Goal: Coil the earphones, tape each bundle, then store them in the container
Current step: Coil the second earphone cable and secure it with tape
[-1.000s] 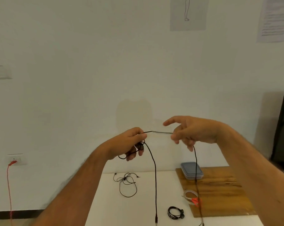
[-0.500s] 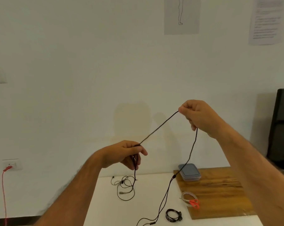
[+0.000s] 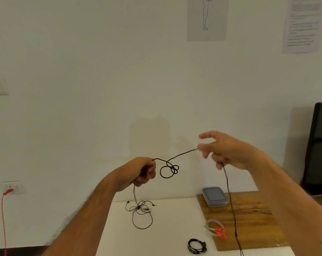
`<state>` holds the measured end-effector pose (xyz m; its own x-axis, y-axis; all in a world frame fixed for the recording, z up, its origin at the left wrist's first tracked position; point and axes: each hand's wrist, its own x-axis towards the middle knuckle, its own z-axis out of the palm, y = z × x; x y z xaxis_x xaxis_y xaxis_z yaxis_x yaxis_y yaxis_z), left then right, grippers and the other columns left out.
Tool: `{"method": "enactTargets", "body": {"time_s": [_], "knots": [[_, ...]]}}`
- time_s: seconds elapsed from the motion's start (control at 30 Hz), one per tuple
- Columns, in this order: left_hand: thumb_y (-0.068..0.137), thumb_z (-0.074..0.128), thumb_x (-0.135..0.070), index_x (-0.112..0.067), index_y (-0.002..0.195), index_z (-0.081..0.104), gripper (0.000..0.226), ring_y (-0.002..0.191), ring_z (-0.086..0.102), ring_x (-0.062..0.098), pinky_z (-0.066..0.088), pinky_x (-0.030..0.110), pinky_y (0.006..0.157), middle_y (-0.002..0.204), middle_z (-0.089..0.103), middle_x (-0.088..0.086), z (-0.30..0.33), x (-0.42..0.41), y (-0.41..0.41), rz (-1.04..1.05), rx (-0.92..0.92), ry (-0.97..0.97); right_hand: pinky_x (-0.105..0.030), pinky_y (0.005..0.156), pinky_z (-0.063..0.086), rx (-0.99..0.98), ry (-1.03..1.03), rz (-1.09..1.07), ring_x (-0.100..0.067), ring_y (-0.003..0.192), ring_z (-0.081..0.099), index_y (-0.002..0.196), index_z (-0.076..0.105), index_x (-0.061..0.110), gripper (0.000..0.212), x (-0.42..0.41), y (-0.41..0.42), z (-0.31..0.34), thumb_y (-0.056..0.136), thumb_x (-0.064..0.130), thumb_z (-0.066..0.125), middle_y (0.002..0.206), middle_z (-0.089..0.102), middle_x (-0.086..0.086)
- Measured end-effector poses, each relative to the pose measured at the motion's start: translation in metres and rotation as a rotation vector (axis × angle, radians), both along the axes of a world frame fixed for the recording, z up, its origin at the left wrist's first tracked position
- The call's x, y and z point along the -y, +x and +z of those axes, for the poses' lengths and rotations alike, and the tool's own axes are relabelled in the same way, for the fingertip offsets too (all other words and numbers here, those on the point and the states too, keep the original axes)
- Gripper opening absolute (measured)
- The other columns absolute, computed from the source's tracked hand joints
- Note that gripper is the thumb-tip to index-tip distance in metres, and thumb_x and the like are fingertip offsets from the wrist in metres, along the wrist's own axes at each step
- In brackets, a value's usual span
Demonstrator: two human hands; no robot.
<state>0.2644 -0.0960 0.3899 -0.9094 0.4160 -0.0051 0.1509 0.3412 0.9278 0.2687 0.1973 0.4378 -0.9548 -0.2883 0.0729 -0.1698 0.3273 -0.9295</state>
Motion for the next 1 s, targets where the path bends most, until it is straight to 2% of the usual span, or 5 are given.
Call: {"method": "enactTargets", "body": {"time_s": [0.23, 0.5, 0.73, 0.9, 1.0], "knots": [[0.103, 0.04, -0.036, -0.016, 0.063, 0.039, 0.045, 0.051, 0.022, 0.012, 0.021, 0.02, 0.046, 0.057, 0.033, -0.005, 0.002, -0.018, 0.001, -0.02, -0.234, 0.06, -0.019, 0.044, 0.03, -0.128, 0.25, 0.229, -0.01, 0.046, 0.034, 0.093, 0.071, 0.005, 0.017, 0.034, 0.012, -0.013, 0.094, 0.02, 0.063, 0.057, 0.044, 0.005], [0.089, 0.065, -0.025, -0.01, 0.079, 0.076, 0.021, 0.054, 0.049, 0.01, 0.044, 0.02, 0.057, 0.06, 0.058, -0.002, -0.021, 0.002, 0.003, -0.222, -0.036, -0.211, -0.027, 0.05, 0.038, -0.654, 0.281, -0.59, -0.013, 0.054, 0.048, 0.082, 0.068, 0.002, 0.026, 0.022, -0.001, 0.006, 0.094, 0.021, 0.053, 0.065, 0.061, 0.0], [0.091, 0.059, -0.035, -0.022, 0.078, 0.073, 0.024, 0.06, 0.058, 0.005, 0.049, 0.02, 0.063, 0.069, 0.065, -0.009, -0.066, 0.006, -0.015, -0.089, 0.225, -0.693, -0.024, 0.041, 0.03, -0.439, -0.376, -0.388, -0.01, 0.039, 0.028, 0.076, 0.057, 0.013, 0.024, 0.013, 0.004, 0.027, 0.098, 0.013, 0.046, 0.048, 0.037, 0.007], [0.091, 0.059, -0.035, -0.016, 0.085, 0.073, 0.024, 0.067, 0.065, 0.011, 0.049, 0.023, 0.062, 0.076, 0.069, -0.003, -0.085, 0.011, -0.025, 0.089, 0.096, -0.71, -0.023, 0.042, 0.023, -0.414, -0.34, -0.188, -0.011, 0.041, 0.026, 0.079, 0.056, 0.011, 0.024, 0.022, 0.009, 0.028, 0.1, 0.016, 0.047, 0.052, 0.036, 0.004], [0.086, 0.063, -0.019, -0.019, 0.102, 0.069, 0.017, 0.093, 0.069, 0.023, 0.053, 0.03, 0.083, 0.1, 0.072, 0.007, -0.077, 0.005, -0.03, 0.148, -0.054, -0.605, -0.022, 0.042, 0.023, -0.358, -0.163, -0.079, -0.01, 0.042, 0.03, 0.084, 0.061, 0.008, 0.022, 0.03, 0.007, 0.019, 0.1, 0.016, 0.049, 0.053, 0.043, 0.004]]}}
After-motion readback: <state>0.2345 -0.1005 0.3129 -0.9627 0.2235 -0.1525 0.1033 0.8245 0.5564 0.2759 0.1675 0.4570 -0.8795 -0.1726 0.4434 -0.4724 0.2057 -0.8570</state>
